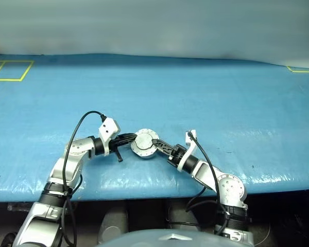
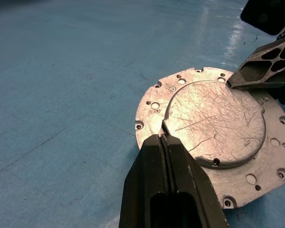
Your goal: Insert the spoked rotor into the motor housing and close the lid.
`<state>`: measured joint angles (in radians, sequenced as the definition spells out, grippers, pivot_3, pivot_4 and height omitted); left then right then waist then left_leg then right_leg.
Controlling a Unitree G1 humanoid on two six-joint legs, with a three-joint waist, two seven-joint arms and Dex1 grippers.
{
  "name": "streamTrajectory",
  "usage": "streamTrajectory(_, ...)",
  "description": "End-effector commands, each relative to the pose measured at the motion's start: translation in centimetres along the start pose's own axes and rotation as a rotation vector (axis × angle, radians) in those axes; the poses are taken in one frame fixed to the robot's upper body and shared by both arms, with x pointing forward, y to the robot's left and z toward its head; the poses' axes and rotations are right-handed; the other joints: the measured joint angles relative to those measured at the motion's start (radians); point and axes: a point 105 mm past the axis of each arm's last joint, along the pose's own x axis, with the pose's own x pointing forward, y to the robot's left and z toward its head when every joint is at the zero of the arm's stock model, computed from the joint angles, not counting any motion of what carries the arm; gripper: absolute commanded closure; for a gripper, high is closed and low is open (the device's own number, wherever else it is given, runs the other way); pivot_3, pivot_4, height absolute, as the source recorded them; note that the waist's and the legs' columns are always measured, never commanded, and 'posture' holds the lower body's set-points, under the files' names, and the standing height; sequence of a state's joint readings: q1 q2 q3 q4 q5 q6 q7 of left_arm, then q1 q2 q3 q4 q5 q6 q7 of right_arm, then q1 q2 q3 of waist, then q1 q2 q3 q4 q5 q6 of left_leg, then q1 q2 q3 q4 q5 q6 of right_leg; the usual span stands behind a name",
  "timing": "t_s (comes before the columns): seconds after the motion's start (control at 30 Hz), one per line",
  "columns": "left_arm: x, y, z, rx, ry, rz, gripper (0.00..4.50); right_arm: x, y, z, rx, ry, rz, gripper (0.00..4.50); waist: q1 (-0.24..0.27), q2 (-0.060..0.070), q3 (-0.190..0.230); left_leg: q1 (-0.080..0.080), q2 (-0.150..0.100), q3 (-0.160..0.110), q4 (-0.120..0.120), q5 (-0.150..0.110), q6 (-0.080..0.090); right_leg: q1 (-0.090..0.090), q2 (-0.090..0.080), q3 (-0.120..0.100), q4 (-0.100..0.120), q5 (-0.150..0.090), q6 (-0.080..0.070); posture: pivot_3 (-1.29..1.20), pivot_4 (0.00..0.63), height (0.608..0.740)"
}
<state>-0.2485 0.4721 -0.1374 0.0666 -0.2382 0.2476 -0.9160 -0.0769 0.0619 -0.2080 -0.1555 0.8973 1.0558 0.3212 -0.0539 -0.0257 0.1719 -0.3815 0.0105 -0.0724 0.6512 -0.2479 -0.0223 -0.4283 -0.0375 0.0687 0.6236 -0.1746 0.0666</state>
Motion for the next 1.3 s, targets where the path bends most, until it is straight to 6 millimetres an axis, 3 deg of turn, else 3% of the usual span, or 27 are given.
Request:
streamTrajectory(0.03, 0.6, -0.6, -0.5, -0.005, 0.011, -0.024, 4.50, 0.2, 0.3, -0.1, -0.001, 0.009, 0.010, 2.60, 0.000, 0.000, 0.000, 0.000, 0.000, 0.000, 0.000, 0.000, 0.000, 0.000, 0.000, 0.000, 0.000, 0.000, 0.000, 0.00, 0.150, 0.740)
streamTrajectory(0.47, 0.5, -0.6, -0.8, -0.006, 0.010, -0.025, 4.50, 0.5, 0.6, 0.8, 0.081, -0.051, 0.036, 2.60, -0.005, 0.000, 0.000, 0.000, 0.000, 0.000, -0.001, 0.000, 0.000, 0.000, 0.000, 0.000, -0.001, 0.000, 0.000, 0.00, 0.150, 0.740)
streamTrajectory(0.83, 0.6, -0.5, -0.9, 0.001, 0.003, -0.021, 4.50, 0.5, 0.3, 0.0, 0.038, -0.012, -0.013, 2.62, -0.006, 0.001, 0.000, 0.000, 0.000, 0.000, -0.002, 0.000, 0.000, 0.000, 0.000, 0.000, -0.001, 0.000, 0.000, 0.00, 0.150, 0.740)
streamTrajectory(1.3, 0.6, -0.5, -1.0, -0.016, -0.022, 0.004, 4.50, 0.9, 0.7, 1.1, 0.112, -0.088, 0.000, 2.62, -0.005, 0.001, 0.000, -0.001, 0.000, 0.000, -0.002, 0.000, 0.000, 0.000, 0.000, 0.000, -0.002, 0.000, 0.000, 0.00, 0.150, 0.740)
